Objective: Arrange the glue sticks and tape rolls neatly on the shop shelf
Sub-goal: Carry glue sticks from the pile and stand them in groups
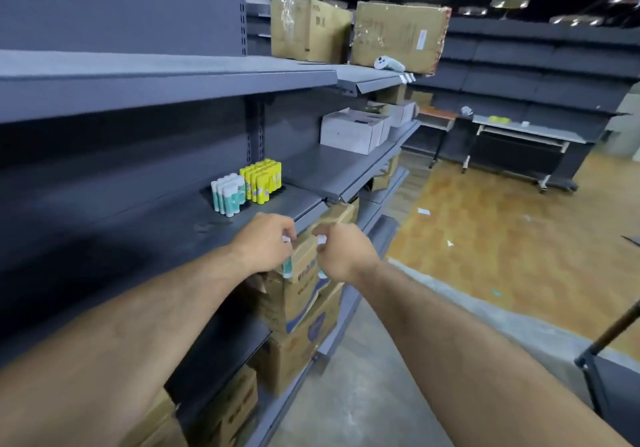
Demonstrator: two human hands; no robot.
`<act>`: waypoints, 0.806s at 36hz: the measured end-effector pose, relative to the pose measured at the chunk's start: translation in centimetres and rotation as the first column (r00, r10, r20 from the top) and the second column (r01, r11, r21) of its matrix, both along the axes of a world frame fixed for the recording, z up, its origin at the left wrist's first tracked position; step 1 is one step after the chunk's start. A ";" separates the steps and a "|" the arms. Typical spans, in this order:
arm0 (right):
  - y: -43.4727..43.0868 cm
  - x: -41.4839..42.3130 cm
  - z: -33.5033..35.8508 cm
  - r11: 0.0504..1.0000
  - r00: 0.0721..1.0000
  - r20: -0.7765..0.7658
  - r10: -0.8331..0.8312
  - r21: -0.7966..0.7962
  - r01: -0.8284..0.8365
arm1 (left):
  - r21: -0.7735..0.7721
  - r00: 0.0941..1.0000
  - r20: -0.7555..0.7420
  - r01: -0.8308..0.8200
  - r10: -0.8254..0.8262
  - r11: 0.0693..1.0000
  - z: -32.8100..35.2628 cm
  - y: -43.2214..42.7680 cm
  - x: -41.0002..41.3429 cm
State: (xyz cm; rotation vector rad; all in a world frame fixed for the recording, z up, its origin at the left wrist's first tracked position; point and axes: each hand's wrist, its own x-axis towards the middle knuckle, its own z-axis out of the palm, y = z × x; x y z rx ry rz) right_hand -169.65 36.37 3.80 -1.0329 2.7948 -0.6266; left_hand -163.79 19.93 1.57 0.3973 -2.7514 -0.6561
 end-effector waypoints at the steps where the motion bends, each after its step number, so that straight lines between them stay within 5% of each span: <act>1: -0.3 -1.6 0.2 1.000 1.000 0.002 0.019 -0.003 -0.019 | 0.004 1.000 -0.004 -0.022 0.022 1.000 0.2 -0.2 -1.2; 13: -7.5 -13.7 0.2 0.968 0.973 -0.021 0.232 -0.098 -0.233 | -0.134 0.962 -0.134 -0.254 0.236 0.958 1.2 -5.8 -10.2; 20: -14.3 -19.0 -0.8 0.928 0.940 -0.009 0.341 -0.156 -0.339 | 0.034 0.917 -0.074 -0.392 0.393 0.919 1.5 -12.0 -13.2; 29: -20.5 -23.8 -0.2 0.838 0.874 -0.054 0.484 -0.261 -0.480 | -0.160 0.859 -0.057 -0.510 0.508 0.845 1.2 -15.5 -14.6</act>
